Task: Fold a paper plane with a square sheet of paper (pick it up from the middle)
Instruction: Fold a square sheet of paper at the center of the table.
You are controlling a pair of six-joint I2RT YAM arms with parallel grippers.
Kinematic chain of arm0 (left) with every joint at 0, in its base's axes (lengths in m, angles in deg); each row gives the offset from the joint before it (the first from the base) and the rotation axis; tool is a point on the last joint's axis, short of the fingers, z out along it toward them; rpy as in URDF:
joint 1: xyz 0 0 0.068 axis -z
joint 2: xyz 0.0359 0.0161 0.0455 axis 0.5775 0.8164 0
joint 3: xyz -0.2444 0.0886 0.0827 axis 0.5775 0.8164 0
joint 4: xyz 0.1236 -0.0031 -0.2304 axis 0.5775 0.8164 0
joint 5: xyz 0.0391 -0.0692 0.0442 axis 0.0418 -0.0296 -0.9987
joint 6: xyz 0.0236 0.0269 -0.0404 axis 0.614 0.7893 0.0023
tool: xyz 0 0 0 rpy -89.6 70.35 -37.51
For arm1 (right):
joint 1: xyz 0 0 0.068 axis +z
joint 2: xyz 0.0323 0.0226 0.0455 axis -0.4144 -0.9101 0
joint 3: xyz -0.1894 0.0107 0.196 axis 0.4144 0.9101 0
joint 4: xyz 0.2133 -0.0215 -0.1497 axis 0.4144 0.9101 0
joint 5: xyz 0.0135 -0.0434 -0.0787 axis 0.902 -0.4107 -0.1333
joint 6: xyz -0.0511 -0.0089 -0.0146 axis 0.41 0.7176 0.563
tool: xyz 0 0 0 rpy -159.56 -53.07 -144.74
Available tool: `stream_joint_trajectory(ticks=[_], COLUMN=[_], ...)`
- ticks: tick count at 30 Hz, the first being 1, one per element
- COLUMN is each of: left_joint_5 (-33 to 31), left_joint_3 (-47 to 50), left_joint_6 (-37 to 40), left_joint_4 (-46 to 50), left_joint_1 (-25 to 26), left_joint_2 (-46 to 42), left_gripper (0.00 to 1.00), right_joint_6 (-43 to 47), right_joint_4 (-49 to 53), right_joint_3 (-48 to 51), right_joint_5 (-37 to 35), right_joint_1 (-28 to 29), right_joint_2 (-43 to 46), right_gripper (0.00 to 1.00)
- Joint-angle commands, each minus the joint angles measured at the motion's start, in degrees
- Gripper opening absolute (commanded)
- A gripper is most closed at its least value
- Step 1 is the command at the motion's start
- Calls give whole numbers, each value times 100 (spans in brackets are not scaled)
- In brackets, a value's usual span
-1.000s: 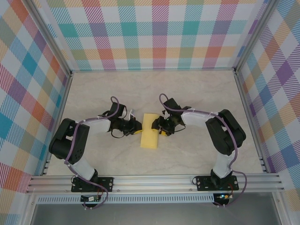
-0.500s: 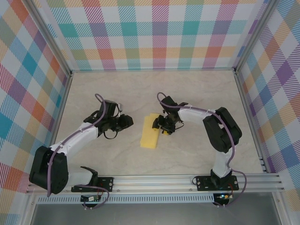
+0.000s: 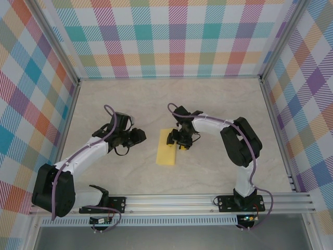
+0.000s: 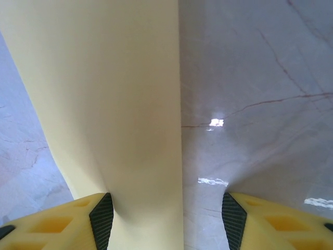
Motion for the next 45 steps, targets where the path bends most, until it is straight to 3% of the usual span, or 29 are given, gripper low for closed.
stream_joint_trajectory(ticks=[1, 25, 40, 45], left_joint_5=[-52, 156, 853, 908], left_joint_3=[114, 158, -120, -192], left_joint_6=[-20, -127, -156, -153], left_joint_4=[117, -38, -349, -349], left_joint_1=[48, -3, 107, 216], left_joint_2=[-29, 22, 628, 989], left_gripper=[31, 33, 33, 26], right_joint_6=[27, -235, -334, -331], right_joint_4=[441, 759, 1167, 1161], right_joint_3=[-150, -403, -519, -512], right_joint_5=[-304, -488, -804, -770], right_joint_1=[18, 41, 52, 58], right_joint_2=[-163, -617, -897, -973], right_gripper=[60, 61, 59, 60])
